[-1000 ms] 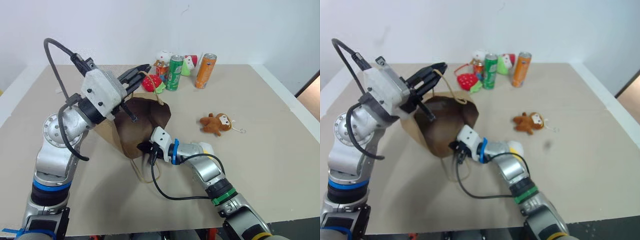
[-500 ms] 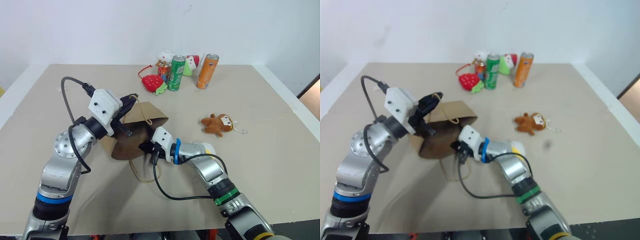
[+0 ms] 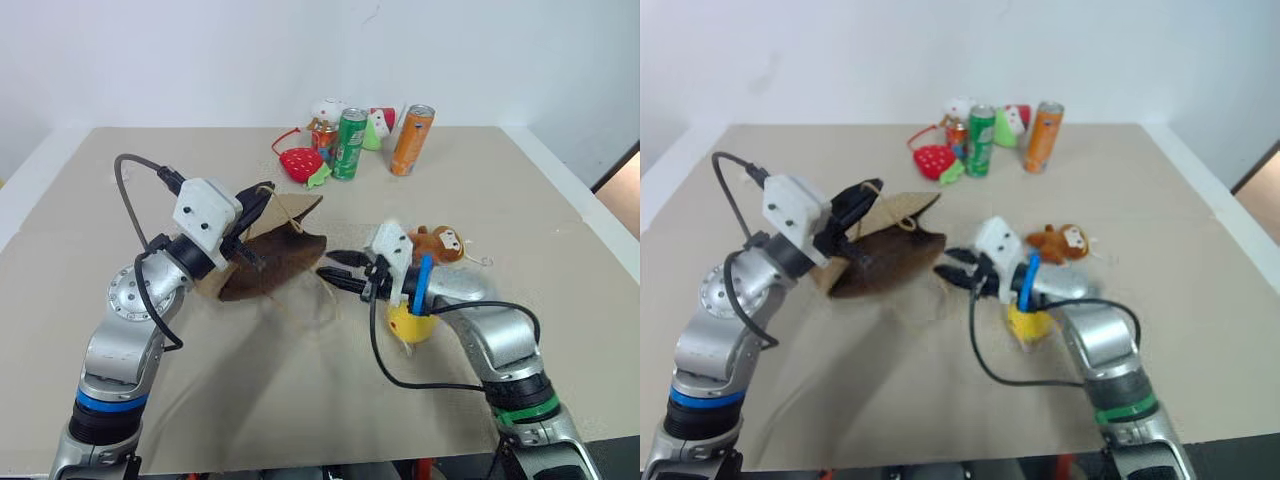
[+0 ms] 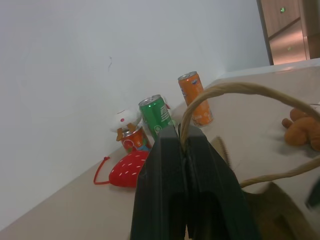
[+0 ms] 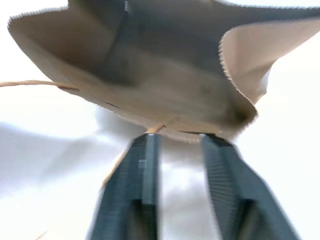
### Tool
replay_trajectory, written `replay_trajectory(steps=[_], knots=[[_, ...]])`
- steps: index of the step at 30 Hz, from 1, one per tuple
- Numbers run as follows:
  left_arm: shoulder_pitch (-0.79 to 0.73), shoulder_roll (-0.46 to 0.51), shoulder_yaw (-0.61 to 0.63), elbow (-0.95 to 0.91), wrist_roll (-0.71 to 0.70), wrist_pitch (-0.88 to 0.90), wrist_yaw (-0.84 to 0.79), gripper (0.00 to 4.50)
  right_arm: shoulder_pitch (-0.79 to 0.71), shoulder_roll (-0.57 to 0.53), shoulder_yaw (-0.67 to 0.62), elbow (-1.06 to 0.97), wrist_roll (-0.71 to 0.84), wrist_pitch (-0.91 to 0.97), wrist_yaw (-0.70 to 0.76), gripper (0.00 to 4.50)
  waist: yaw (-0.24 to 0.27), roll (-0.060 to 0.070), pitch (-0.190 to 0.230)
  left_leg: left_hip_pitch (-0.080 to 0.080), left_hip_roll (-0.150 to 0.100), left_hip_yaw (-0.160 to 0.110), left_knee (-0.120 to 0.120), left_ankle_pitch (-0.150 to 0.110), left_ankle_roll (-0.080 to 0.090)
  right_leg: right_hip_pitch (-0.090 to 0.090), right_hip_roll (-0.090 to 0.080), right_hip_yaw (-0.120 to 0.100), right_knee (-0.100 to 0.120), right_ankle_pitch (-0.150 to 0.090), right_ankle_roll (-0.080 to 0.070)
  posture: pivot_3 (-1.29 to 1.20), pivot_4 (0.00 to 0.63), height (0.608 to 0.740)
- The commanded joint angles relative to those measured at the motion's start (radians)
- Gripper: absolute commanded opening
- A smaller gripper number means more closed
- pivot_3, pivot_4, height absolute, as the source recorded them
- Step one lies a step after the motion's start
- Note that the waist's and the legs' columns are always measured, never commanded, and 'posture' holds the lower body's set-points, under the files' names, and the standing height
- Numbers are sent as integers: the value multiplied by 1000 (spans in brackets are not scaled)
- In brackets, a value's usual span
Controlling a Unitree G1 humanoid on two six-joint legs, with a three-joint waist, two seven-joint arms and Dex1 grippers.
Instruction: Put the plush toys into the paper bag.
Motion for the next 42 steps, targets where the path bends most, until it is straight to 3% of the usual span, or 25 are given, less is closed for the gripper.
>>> replay_trajectory(steps=[1,3,4,7,11,15,20,21,23,24,27,28,29,30,32,36,42], knots=[[-12,-3,-9,-2,11,-33,-3,0,-50,-78,-110,-70,81,57,22,3181,1,0,0,0,0,0,0,0,0,0,0,0,0,0,0,0,150,740],[-16,-7,-14,5,12,-37,-2,0,-44,-161,-137,-67,96,75,64,4258,3,0,0,0,-1,0,0,0,0,0,-1,0,0,0,0,0,150,740],[-18,-8,-16,7,13,-39,-2,0,-36,-202,-142,-63,97,75,87,4462,3,0,0,-1,-1,0,0,0,0,0,-2,0,-1,0,0,0,150,740],[-21,-15,-21,7,10,-41,1,0,32,-351,-190,-31,112,89,175,4462,6,0,0,-2,-4,0,0,-1,1,0,-4,0,-2,-2,0,0,150,740],[-14,-21,-35,-14,11,-33,5,0,142,-459,-216,-40,150,104,245,4462,4,-1,0,-3,-7,0,0,-2,4,0,-6,1,-2,-2,6,0,150,740],[-14,-17,-38,-23,17,-36,4,0,217,-480,-216,-69,172,115,251,4462,1,-1,1,-2,-5,0,0,-3,4,0,-5,1,-2,-2,7,0,150,740],[-28,-12,-29,-15,24,-39,3,0,251,-439,-145,-16,80,16,201,4462,1,-1,1,-1,-4,-2,1,-2,3,1,-4,0,-1,-3,4,0,150,740],[-30,-9,-28,-14,26,-41,1,0,254,-436,-130,-2,58,-13,199,3887,1,-1,1,-1,-4,-1,1,-2,3,1,-4,0,-1,-3,4,0,150,740],[-31,-6,-25,-10,26,-43,-2,0,257,-438,-110,15,30,-53,202,3255,2,-1,1,-1,-5,0,1,-2,3,1,-4,1,-1,-3,4,0,150,740],[-32,-5,-23,-7,26,-44,-2,0,255,-437,-104,23,23,-70,204,2671,2,-1,1,-1,-5,0,1,-2,3,1,-5,1,-1,-3,4,0,150,740],[-34,-6,-20,1,24,-44,1,0,245,-432,-91,43,3,-118,210,1697,2,-1,1,-1,-6,0,1,-2,3,1,-5,1,-1,-3,5,0,150,740],[-34,-7,-20,1,24,-44,2,0,238,-431,-89,50,-3,-132,211,1006,2,-1,1,-1,-7,0,1,-2,3,1,-6,1,-1,-2,5,0,150,740],[-35,-8,-21,1,24,-43,3,0,226,-429,-89,58,-8,-146,209,915,2,-1,1,-1,-7,0,1,-2,3,1,-6,1,-1,-2,6,0,150,740],[-36,-8,-22,1,24,-43,3,0,212,-424,-93,65,-10,-157,204,284,2,-1,1,-1,-7,0,1,-2,3,1,-6,1,-1,-2,6,0,150,740],[-37,-10,-23,3,25,-45,4,0,135,-376,-145,53,72,-102,173,24,2,-1,1,-1,-7,0,1,-2,3,1,-6,1,-1,-2,6,0,150,740],[-37,-12,-28,7,31,-50,6,0,-26,-277,-218,12,270,71,106,24,-4,-1,2,0,-5,1,2,-2,3,1,-4,3,-1,-1,5,0,150,740],[-40,-26,-42,7,51,-50,25,0,-140,-145,-158,-50,374,207,8,24,2,-1,2,0,-2,-1,1,-1,2,1,-1,1,-1,1,5,0,150,740]])
